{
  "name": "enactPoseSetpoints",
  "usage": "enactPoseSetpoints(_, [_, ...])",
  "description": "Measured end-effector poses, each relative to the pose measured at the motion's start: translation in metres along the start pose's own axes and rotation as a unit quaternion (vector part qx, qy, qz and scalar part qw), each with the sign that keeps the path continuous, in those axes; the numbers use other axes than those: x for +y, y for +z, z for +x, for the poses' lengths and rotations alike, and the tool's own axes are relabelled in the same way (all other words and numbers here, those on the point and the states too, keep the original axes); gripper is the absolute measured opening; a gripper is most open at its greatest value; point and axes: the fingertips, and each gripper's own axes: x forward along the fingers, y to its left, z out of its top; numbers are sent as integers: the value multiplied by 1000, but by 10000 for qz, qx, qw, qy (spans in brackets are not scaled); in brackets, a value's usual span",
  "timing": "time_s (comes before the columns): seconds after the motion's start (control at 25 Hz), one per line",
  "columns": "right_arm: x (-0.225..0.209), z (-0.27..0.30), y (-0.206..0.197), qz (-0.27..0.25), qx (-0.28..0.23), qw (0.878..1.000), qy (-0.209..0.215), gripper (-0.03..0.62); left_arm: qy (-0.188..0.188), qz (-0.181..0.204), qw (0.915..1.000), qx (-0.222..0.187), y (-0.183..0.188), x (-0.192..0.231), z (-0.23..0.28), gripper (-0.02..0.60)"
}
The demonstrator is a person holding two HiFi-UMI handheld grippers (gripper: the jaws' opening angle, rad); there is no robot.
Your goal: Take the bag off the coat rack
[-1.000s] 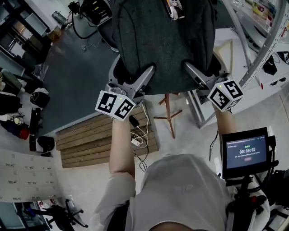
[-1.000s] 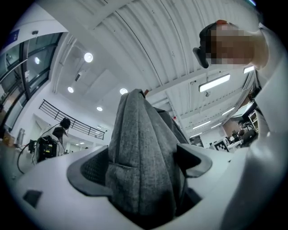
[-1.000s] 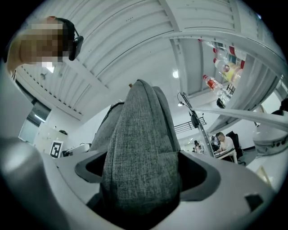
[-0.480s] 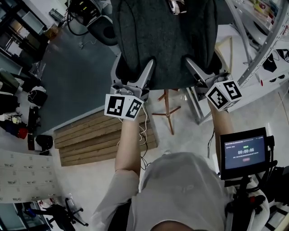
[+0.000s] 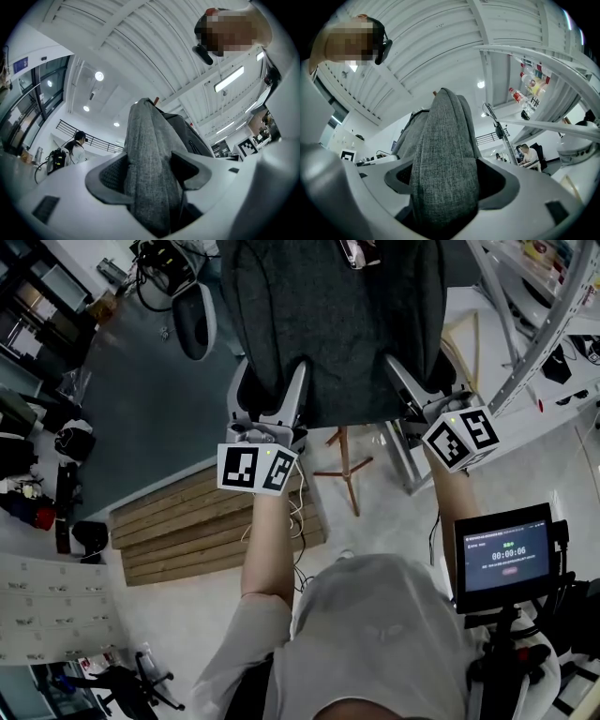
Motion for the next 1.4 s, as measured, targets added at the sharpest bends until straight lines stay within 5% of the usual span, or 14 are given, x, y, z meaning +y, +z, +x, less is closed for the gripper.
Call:
enactPoseSetpoints(0.48, [6,1,9,22,-15,9999,-153,319,309,51,9995,35,7,0,-1,230])
enactPoseSetpoints(1.4, [26,9,64,-265,-389,9988,114,284,341,124,9985,-415,62,-7,3,206])
